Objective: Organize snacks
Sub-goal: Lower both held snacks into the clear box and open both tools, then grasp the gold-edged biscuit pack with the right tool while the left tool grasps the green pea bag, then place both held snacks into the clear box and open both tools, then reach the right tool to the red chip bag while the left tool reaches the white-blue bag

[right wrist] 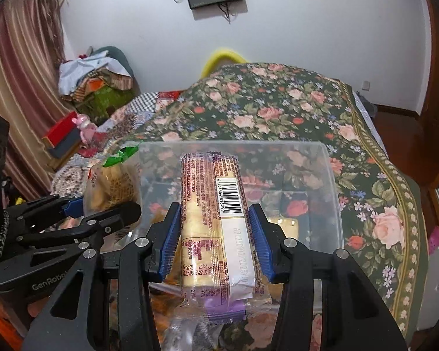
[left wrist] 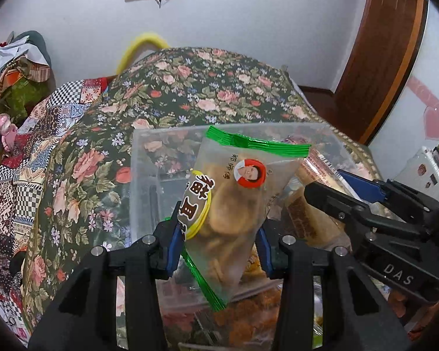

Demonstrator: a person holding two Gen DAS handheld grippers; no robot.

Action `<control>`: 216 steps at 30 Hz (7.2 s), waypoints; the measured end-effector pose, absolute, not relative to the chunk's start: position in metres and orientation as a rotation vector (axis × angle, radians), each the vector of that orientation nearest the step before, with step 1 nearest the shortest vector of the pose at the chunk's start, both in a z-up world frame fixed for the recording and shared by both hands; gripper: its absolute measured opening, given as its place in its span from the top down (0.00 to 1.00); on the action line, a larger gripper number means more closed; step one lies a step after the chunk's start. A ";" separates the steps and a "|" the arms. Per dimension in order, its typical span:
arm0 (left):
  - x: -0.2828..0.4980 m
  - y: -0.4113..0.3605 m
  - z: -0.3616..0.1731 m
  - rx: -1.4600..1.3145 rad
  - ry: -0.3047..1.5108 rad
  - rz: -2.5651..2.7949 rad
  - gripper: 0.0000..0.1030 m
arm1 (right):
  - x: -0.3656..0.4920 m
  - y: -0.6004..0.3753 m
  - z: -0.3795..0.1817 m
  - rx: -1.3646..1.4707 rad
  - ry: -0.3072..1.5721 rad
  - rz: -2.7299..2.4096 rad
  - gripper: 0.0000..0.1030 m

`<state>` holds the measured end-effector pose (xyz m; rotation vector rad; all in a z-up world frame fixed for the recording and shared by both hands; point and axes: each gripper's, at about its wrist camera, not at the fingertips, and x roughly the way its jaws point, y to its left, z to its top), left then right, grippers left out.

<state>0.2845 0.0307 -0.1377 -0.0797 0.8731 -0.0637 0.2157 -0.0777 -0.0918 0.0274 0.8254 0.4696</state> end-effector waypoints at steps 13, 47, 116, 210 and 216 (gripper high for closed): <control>0.277 0.030 -0.133 -0.085 0.885 -0.061 0.50 | 0.211 -0.074 -0.088 0.001 0.849 0.488 0.54; 0.128 0.049 -0.115 -0.055 0.887 -0.053 0.31 | 0.092 -0.185 -0.071 -0.027 0.801 0.356 0.42; 0.173 0.053 -0.092 -0.166 0.752 -0.091 0.61 | 0.125 -0.152 -0.044 0.015 0.686 0.454 0.68; 0.093 -0.024 -0.182 -0.019 1.046 -0.176 0.18 | 0.031 -0.143 -0.142 -0.032 1.002 0.460 0.20; 0.098 -0.022 -0.193 -0.036 1.052 -0.173 0.18 | 0.038 -0.148 -0.156 0.008 1.041 0.439 0.26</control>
